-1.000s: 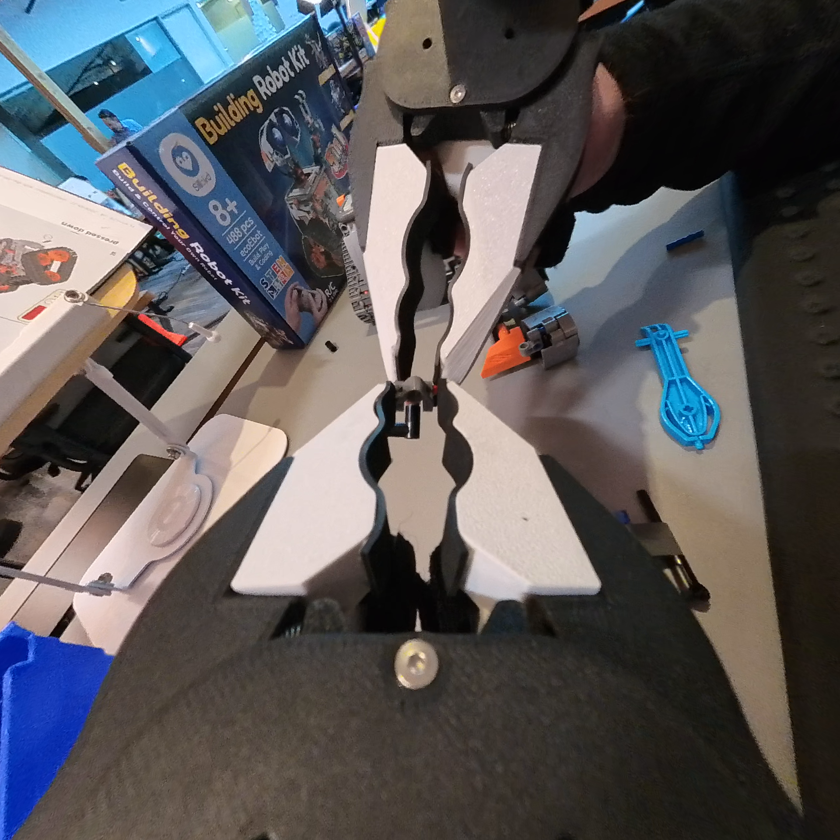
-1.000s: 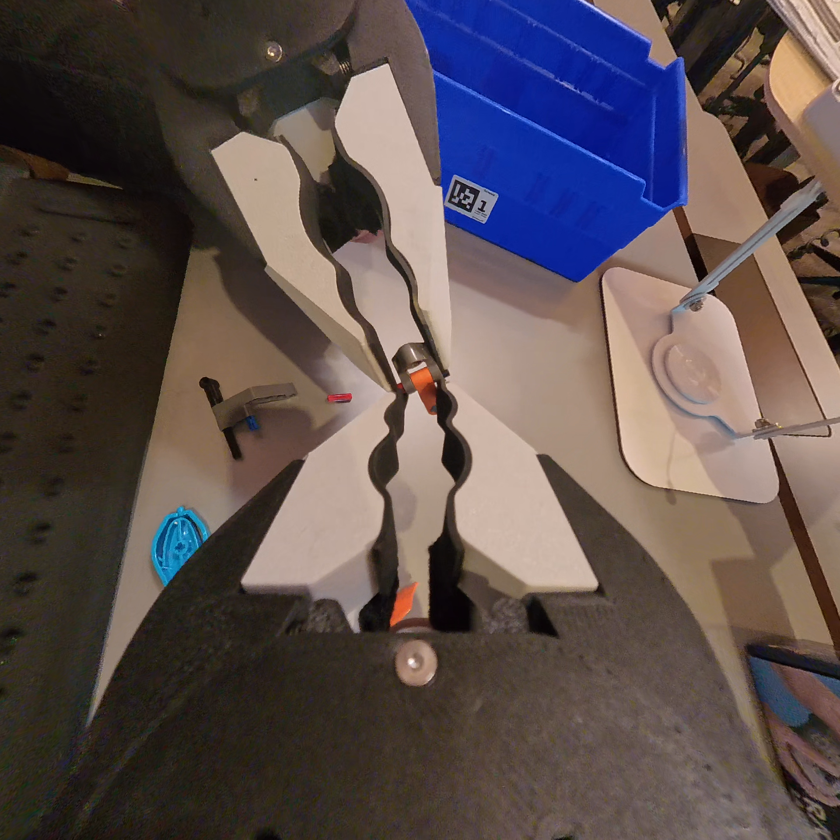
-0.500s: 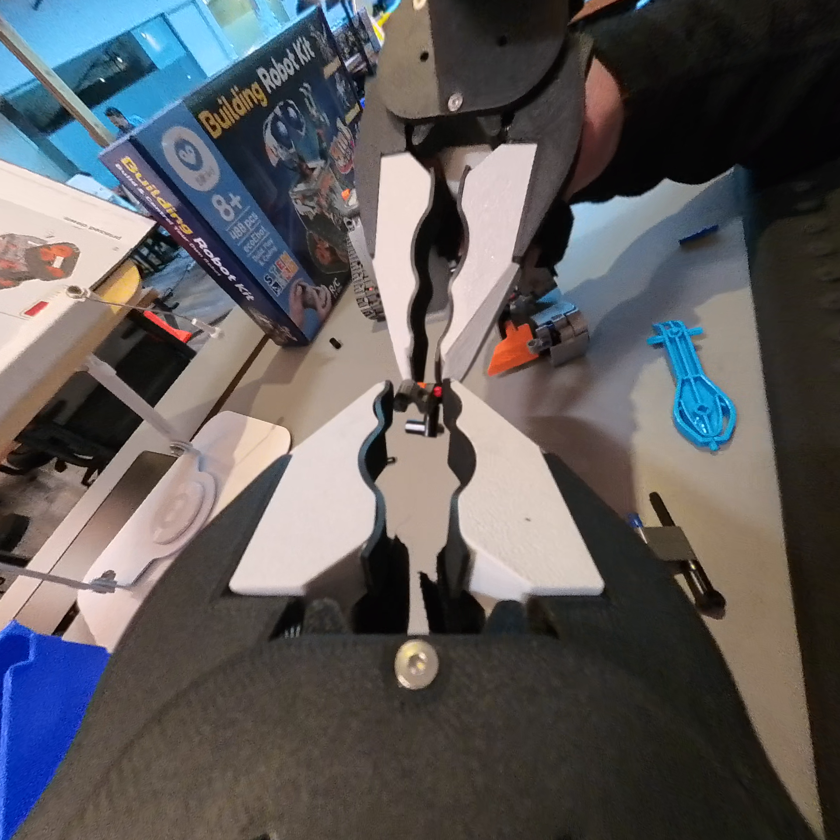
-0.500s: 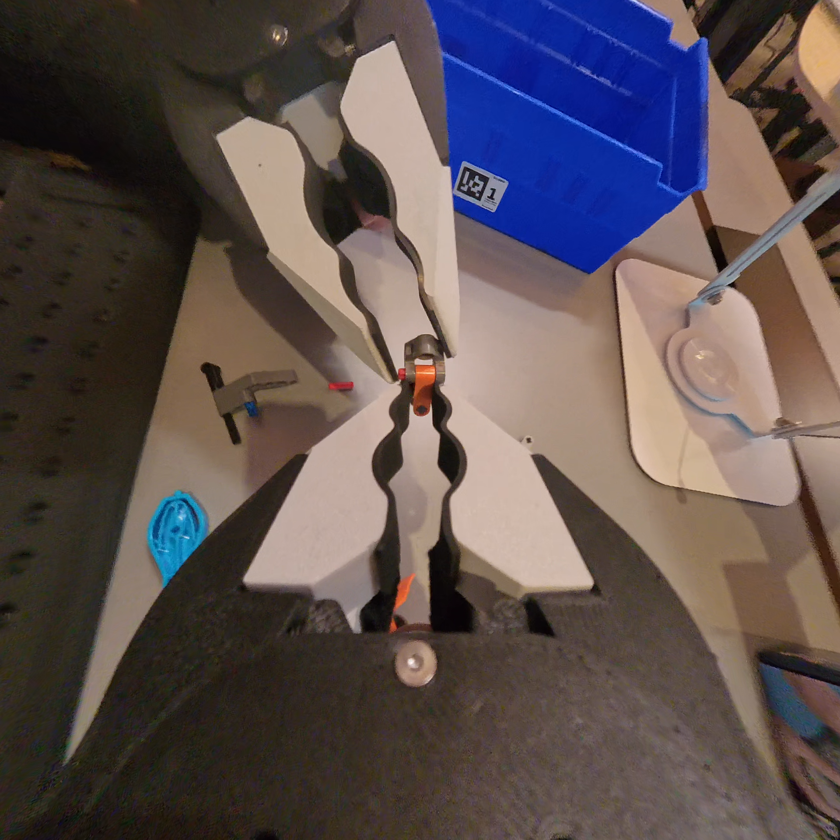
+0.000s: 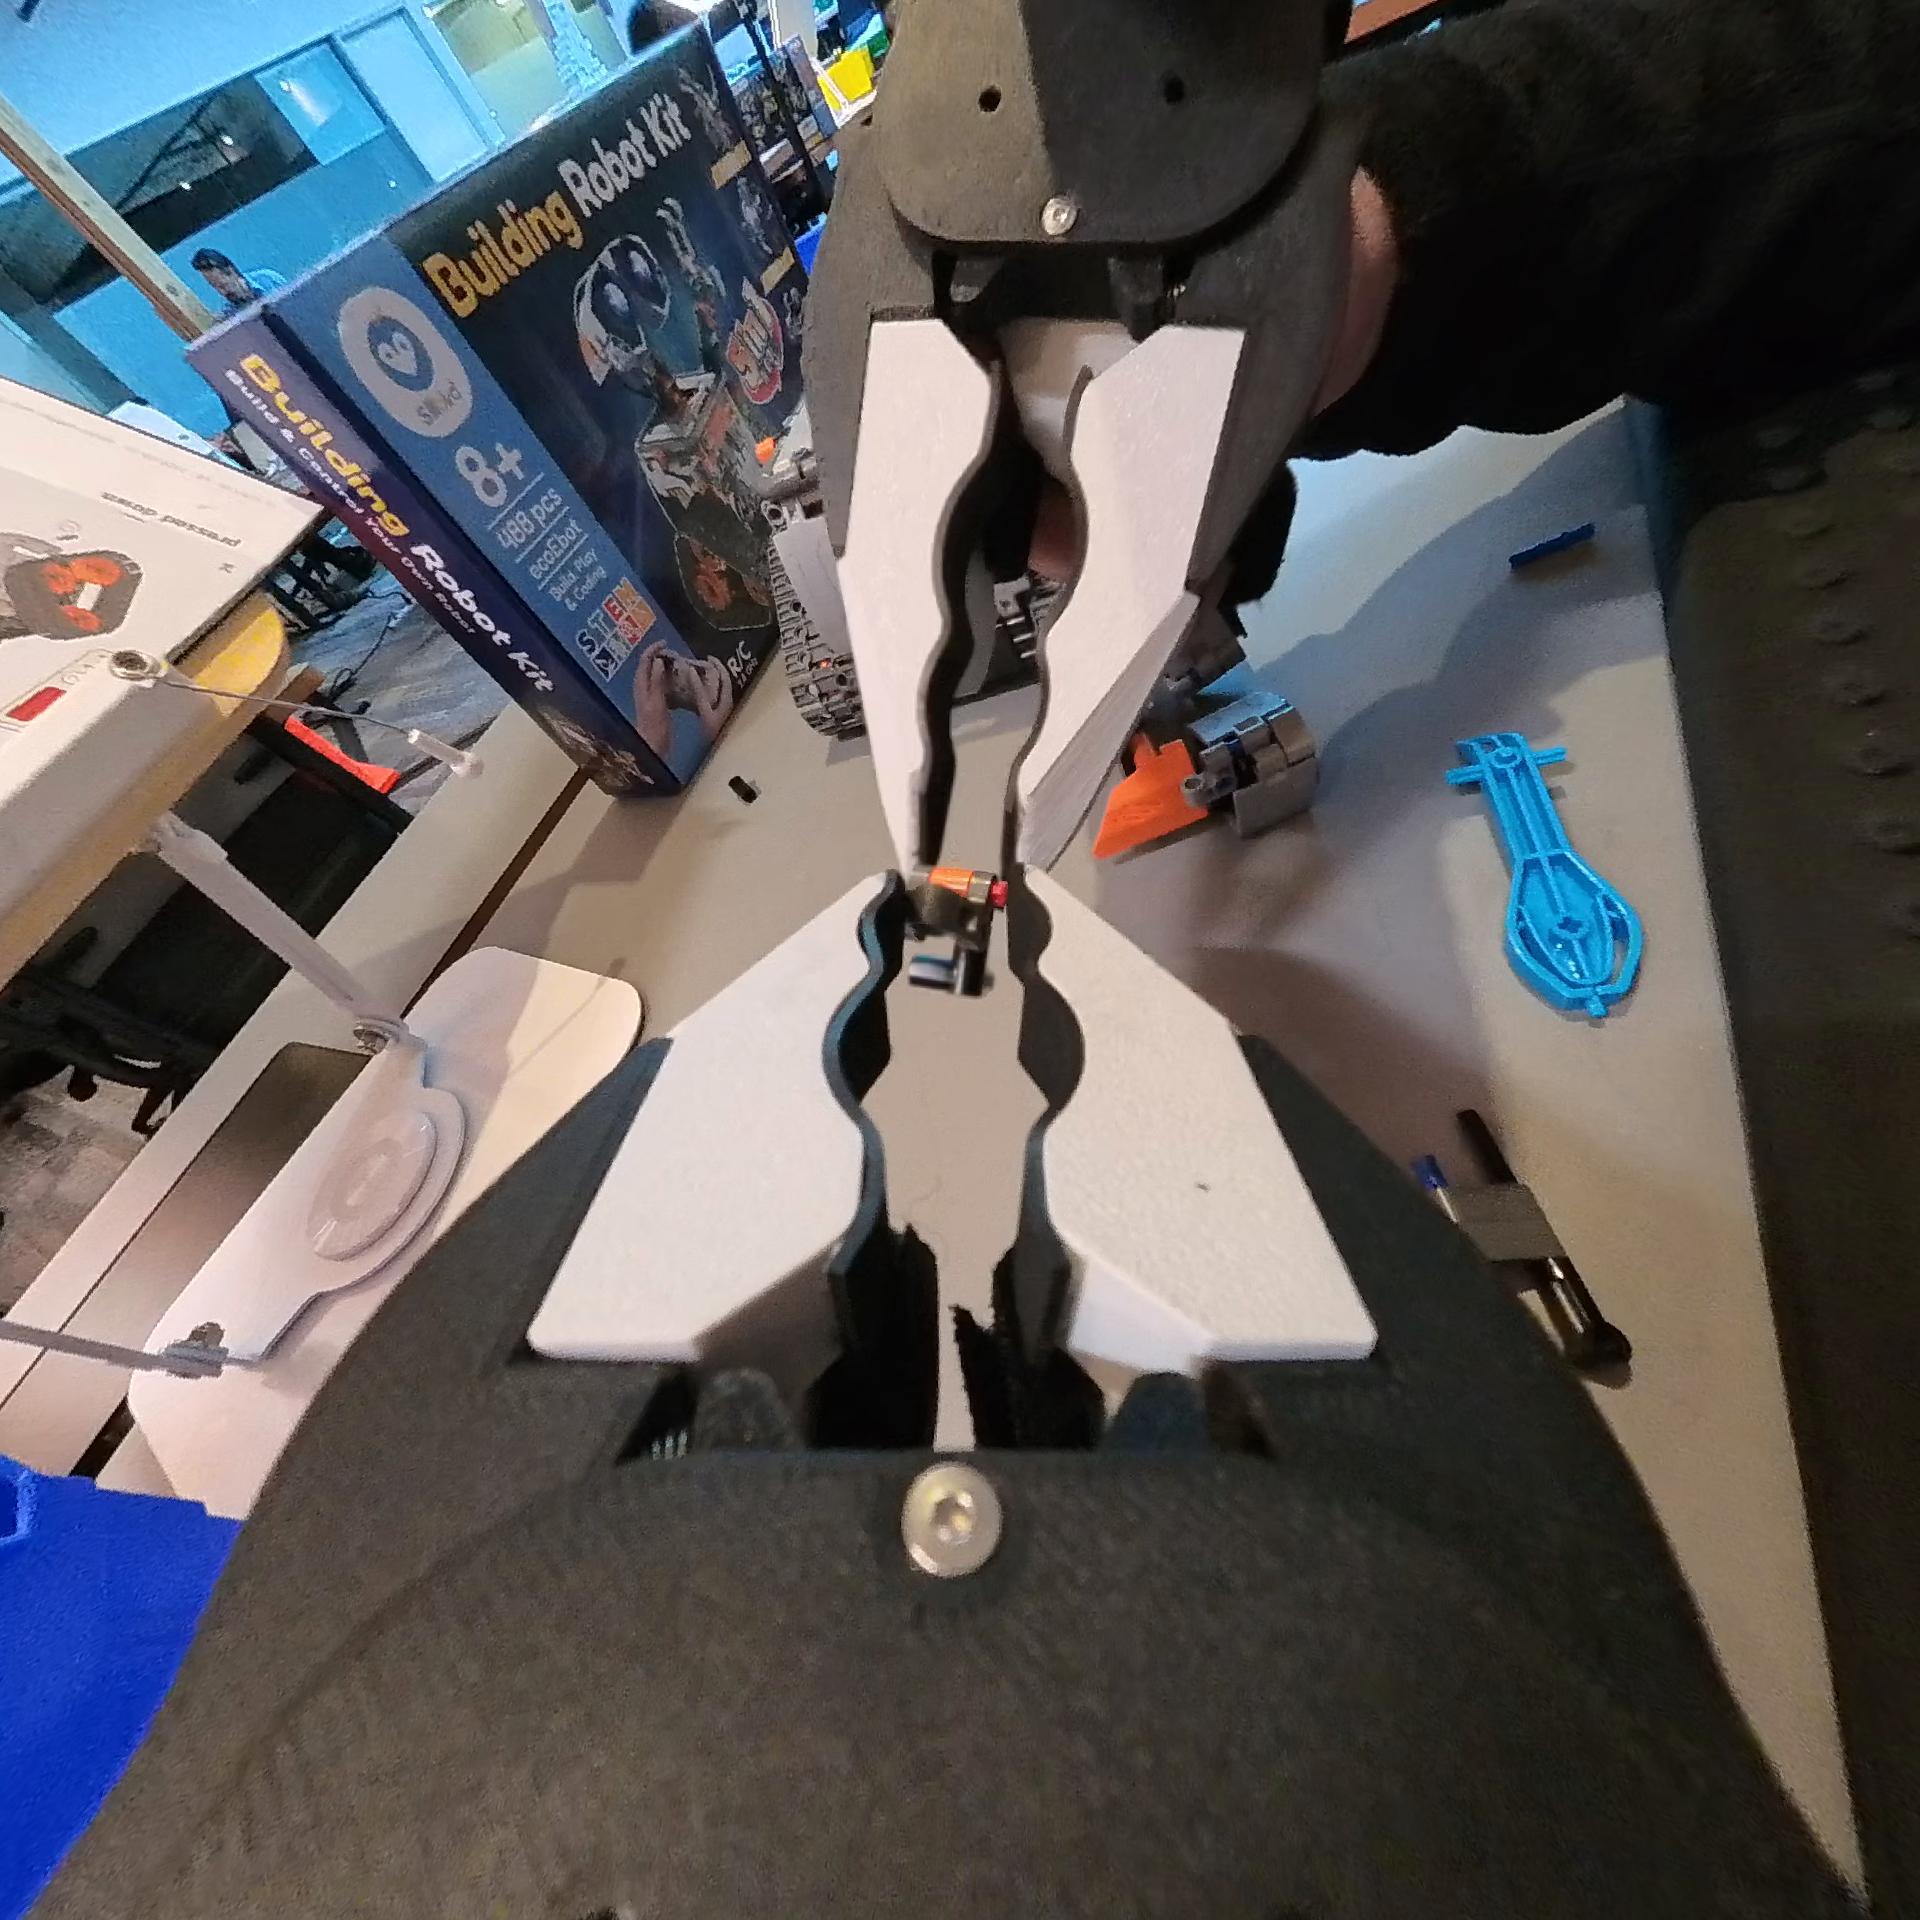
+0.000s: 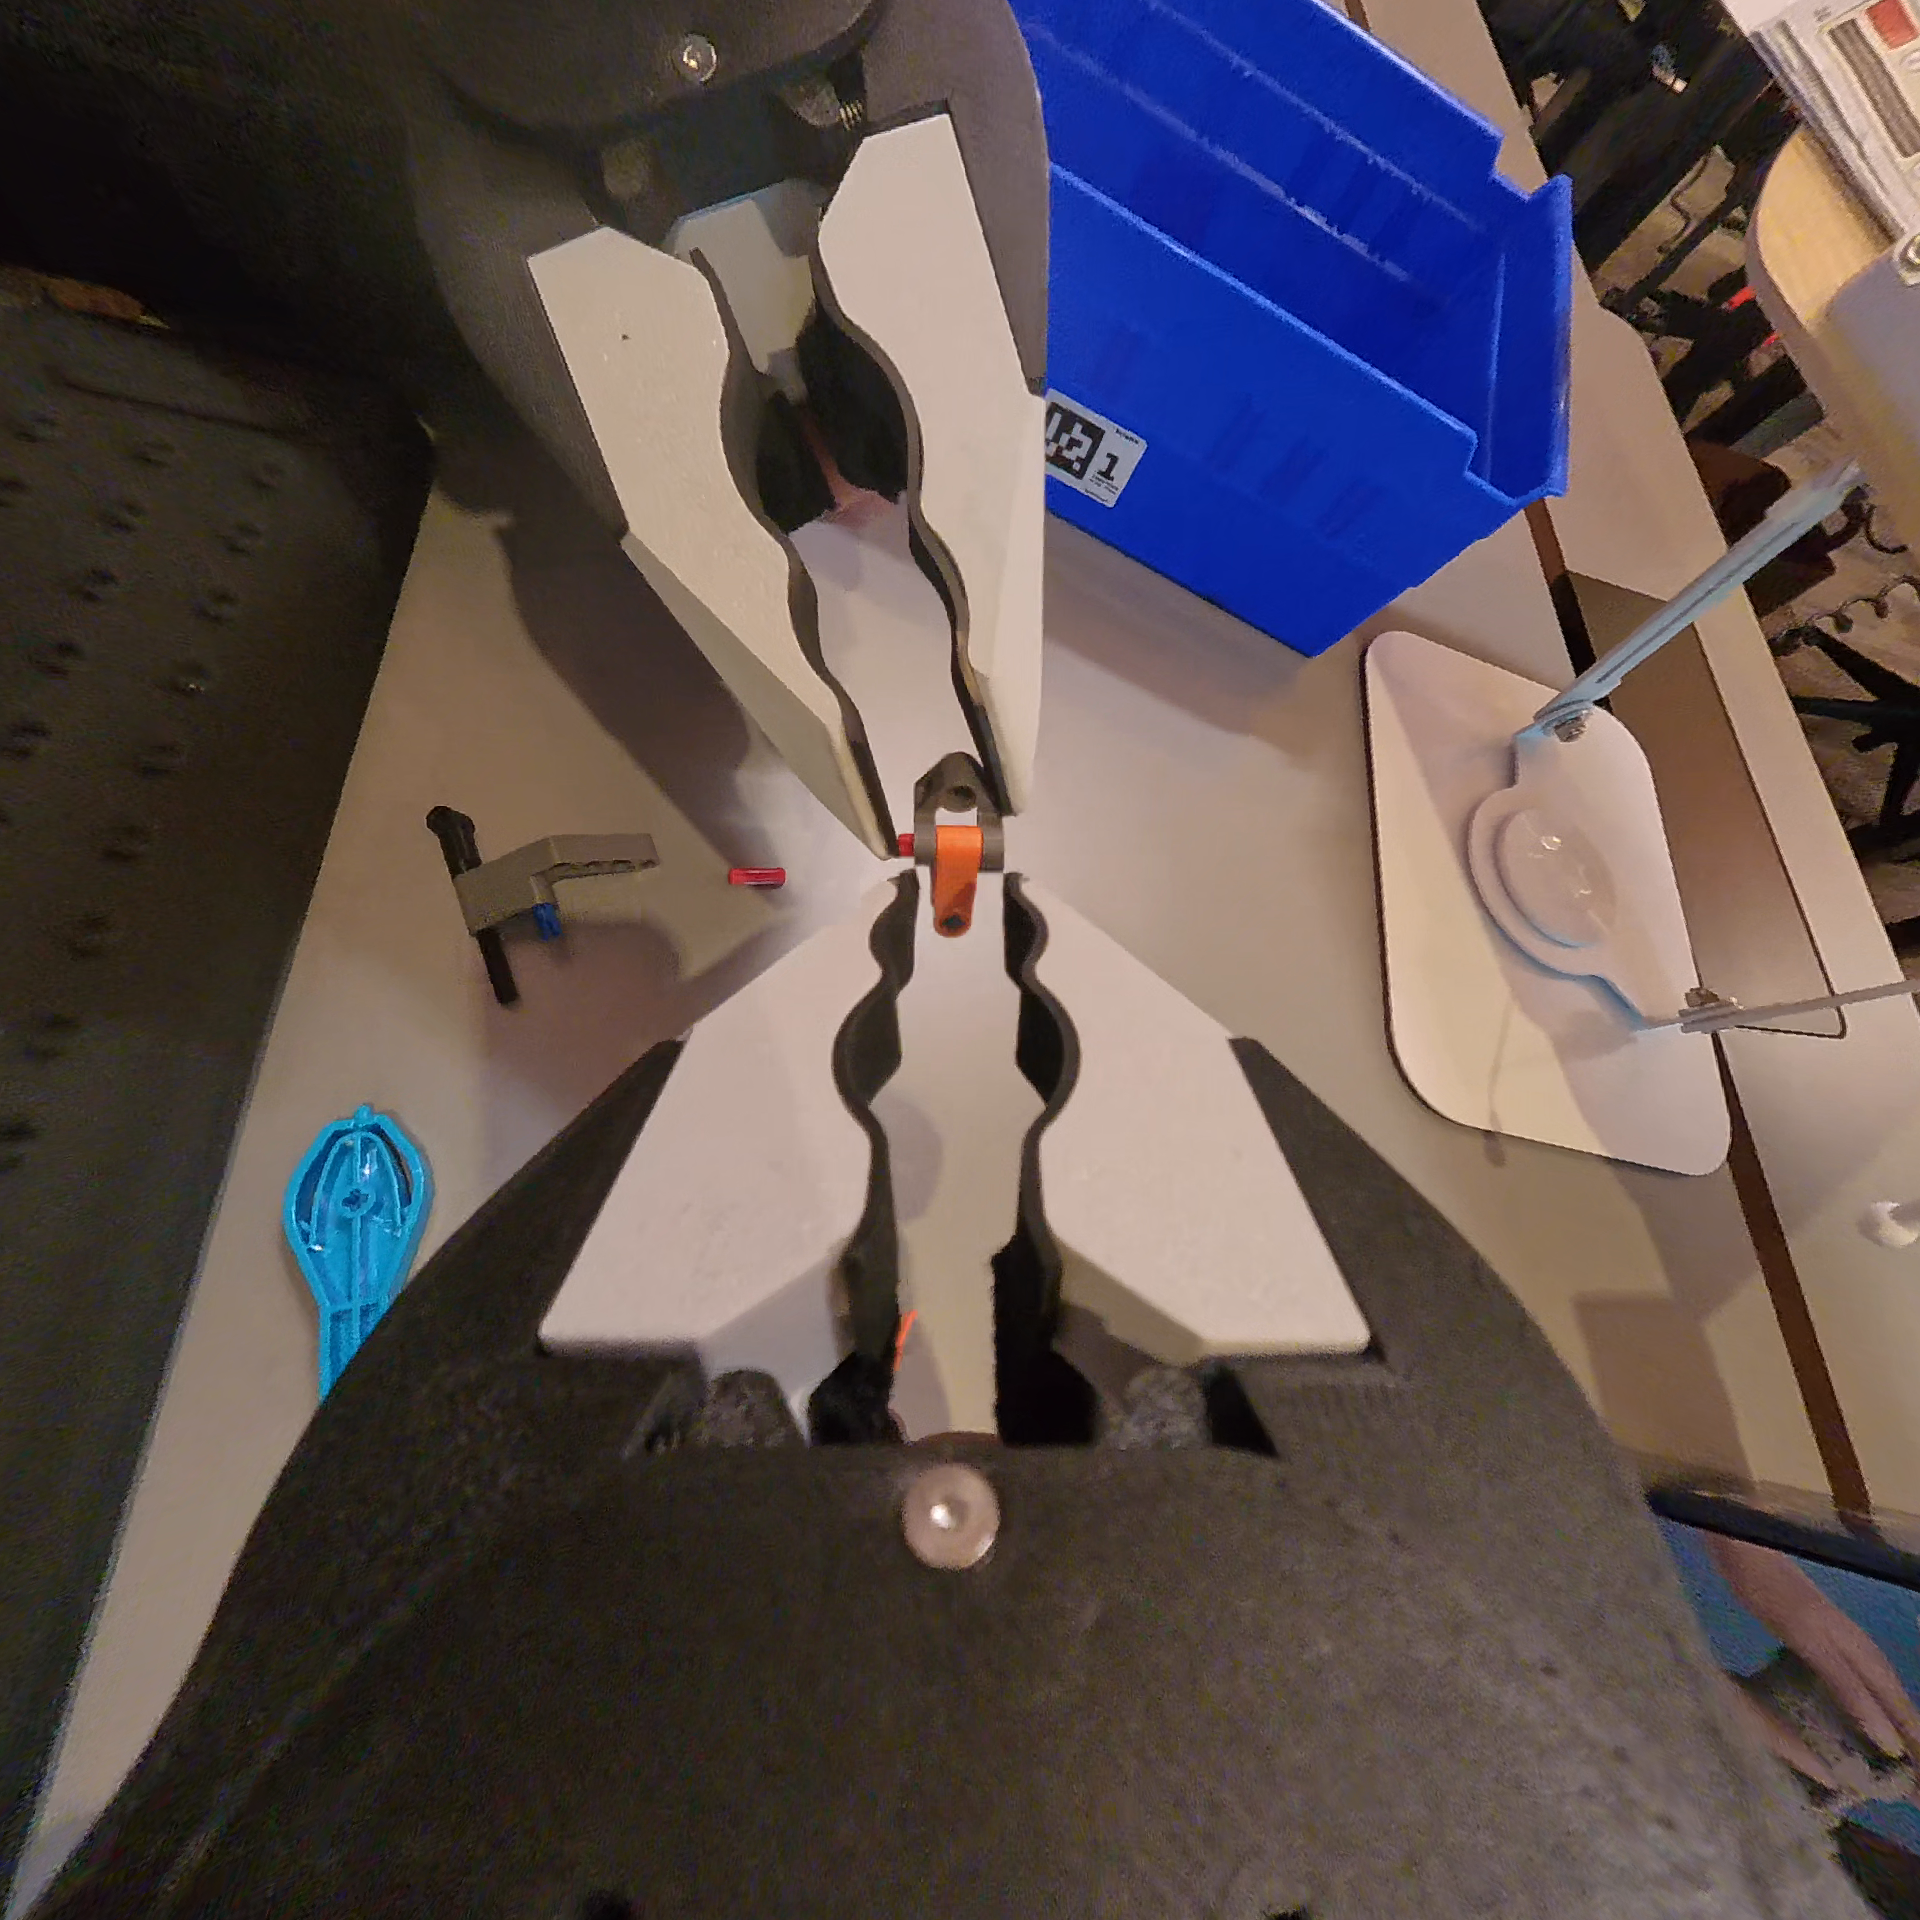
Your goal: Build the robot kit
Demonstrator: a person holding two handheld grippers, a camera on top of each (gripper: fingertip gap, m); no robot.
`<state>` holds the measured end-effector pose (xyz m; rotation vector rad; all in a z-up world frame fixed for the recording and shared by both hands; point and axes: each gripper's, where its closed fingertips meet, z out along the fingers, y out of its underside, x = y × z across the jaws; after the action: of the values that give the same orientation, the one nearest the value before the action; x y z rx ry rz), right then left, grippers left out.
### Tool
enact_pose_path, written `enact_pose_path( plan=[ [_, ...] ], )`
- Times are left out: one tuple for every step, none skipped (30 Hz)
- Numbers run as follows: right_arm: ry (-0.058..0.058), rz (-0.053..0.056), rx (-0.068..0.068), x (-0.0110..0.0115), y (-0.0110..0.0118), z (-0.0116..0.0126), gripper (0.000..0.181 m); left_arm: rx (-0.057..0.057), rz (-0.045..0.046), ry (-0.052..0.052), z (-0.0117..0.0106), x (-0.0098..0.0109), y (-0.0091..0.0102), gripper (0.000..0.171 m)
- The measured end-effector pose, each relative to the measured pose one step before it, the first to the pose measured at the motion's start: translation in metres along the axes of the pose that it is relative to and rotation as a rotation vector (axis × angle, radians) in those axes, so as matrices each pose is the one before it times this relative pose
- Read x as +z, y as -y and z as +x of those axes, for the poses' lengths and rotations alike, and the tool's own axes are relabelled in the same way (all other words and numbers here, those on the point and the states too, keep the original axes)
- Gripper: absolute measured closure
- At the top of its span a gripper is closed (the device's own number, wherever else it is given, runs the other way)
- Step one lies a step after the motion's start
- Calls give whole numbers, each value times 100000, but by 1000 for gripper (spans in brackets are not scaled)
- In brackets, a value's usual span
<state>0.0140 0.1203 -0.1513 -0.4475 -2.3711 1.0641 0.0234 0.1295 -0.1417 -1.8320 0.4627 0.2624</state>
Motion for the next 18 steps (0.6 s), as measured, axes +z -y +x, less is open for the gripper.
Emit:
enact_pose_path(
  plan=[
    [305, -307, 580, 9, -121, 38, 163, -303, 255, 137, -47, -60, 55, 153],
    [-93, -285, 241, 24, -111, 60, 160, -571, 529, 229, -12, -28, 146, 153],
    [-353, 141, 75, 21, -6, 64, 159, -619, 559, -233, 71, 18, 115, 153],
    [119, 330, 155, 58, 46, -27, 158, -559, 472, -363, 100, 50, 88, 153],
    [623, 721, -53, 51, 114, -147, 161, -265, 662, -278, -31, -11, 172, 153],
    [492, 306, 25, 87, 53, -141, 163, -410, 483, -336, 61, 62, 71, 153],
    [153, -283, 68, 103, -21, -75, 165, -620, 609, -498, 53, 23, 76, 153],
    [-148, -88, -12, 76, -27, -19, 166, -744, 535, -279, 53, 78, 4, 153],
    [-196, 137, 230, 31, -14, 37, 167, -351, -118, 160, -89, 10, -37, 153],
    [182, 814, 490, -27, 77, 13, 167, 53, -8, 190, -79, -158, 144, 153],
    [390, 917, 700, -51, 93, 14, 167, -464, 553, 48, -47, -60, 39, 153],
    [197, 681, 644, -44, 67, 41, 167, -951, 726, -52, -150, -43, 6, 153],
    [57, 391, 605, -18, 29, 43, 167, -1185, 600, -75, -321, 47, -97, 153],
    [-153, 317, 358, -8, 37, 30, 167, -897, 409, 104, -219, -12, -76, 153],
    [-364, 272, 40, 1, 25, 50, 168, -398, 389, 194, -350, -144, -220, 153],
    [-265, 173, 126, 11, 19, 42, 168, -166, 115, 143, -55, -68, 44, 153],
    [-256, 256, 217, 6, 42, 52, 168, -102, 60, 170, -162, -137, -82, 153],
    [-183, 340, 230, -24, 42, 43, 168, -39, 207, 343, -120, -85, -3, 153]
  ],
)
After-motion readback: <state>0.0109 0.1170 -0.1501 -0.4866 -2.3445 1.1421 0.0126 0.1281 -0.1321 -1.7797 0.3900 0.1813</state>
